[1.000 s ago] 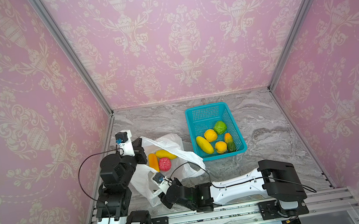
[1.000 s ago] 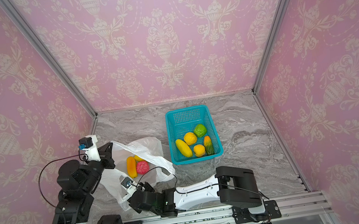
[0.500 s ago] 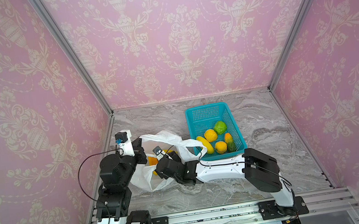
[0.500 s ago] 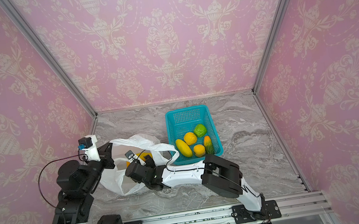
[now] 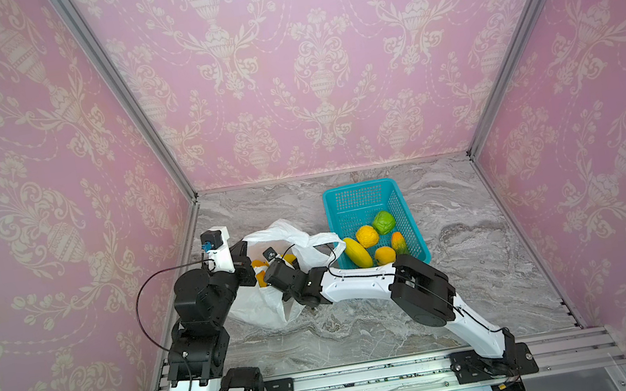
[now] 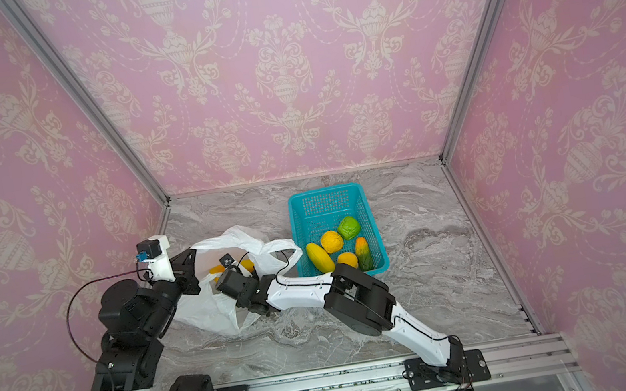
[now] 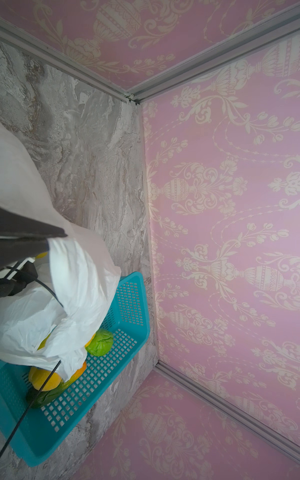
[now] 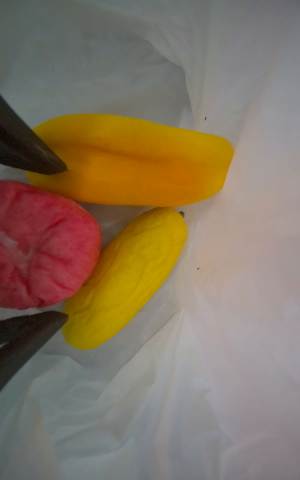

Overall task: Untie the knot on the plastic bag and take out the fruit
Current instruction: 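Close the right gripper on the pink dragon fruit and lift it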

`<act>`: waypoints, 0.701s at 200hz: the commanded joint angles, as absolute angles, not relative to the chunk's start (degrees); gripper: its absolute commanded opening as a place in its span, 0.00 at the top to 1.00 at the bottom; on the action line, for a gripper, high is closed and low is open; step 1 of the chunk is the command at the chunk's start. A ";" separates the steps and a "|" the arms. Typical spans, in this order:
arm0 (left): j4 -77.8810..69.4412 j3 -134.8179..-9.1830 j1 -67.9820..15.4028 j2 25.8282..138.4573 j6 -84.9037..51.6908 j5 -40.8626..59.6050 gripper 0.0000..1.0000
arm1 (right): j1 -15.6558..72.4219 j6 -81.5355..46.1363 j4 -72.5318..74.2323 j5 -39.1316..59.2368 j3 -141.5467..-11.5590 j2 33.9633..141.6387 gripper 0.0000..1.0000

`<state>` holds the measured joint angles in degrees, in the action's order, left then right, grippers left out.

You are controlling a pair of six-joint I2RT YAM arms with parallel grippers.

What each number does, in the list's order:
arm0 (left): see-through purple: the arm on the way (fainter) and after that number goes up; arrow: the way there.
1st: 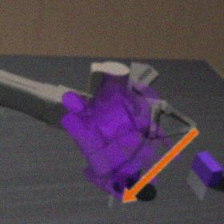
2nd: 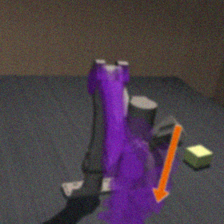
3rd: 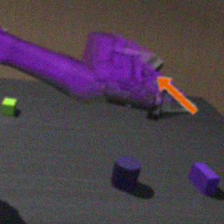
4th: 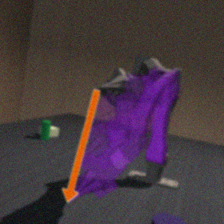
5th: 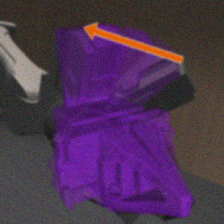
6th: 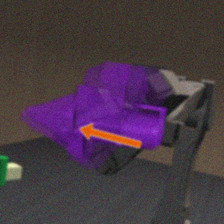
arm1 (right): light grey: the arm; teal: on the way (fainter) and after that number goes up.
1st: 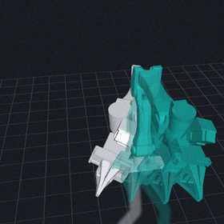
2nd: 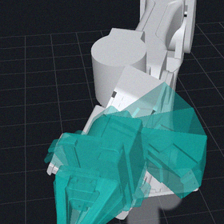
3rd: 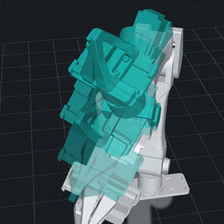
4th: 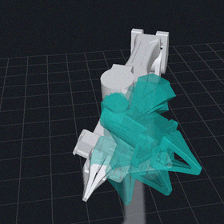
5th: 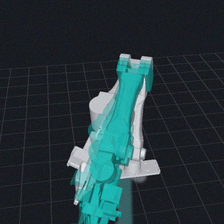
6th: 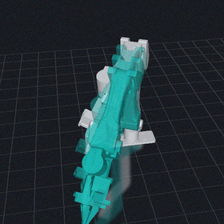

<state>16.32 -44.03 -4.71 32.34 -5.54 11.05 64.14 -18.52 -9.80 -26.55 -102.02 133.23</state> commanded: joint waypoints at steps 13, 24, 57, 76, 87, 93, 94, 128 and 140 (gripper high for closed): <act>15.36 -44.41 -4.39 32.16 -6.58 10.81 1.00 | 64.43 -18.28 -10.87 -23.74 -97.91 130.19 0.31; 15.46 -44.43 -4.39 32.25 -6.59 10.65 1.00 | 64.44 -18.13 -10.24 -23.36 -95.92 127.94 0.34; 15.64 -44.41 -4.39 32.31 -6.41 10.01 1.00 | 64.42 -16.74 -5.55 -20.07 -87.12 118.08 0.44; 15.86 -44.45 -4.39 32.27 -6.32 9.84 1.00 | 64.42 -15.71 -2.48 -16.84 -81.14 111.19 0.45; 15.82 -44.39 -4.39 32.23 -6.33 9.68 1.00 | 64.46 -15.30 -1.05 -15.32 -77.94 107.24 0.46; 15.73 -44.38 -4.39 32.29 -6.33 9.67 1.00 | 64.44 -15.29 -0.23 -14.71 -76.17 105.25 0.46; 15.78 -44.38 -4.39 32.27 -6.33 9.67 1.00 | 64.43 -15.29 -0.11 -14.61 -76.05 104.88 0.46; 16.09 -44.34 -4.39 32.01 -6.16 9.43 1.00 | 64.50 -15.22 1.34 -12.27 -69.94 95.78 0.49; 15.99 -44.30 -4.39 32.07 -6.15 9.41 1.00 | 64.42 -15.19 1.50 -12.81 -68.24 93.06 0.49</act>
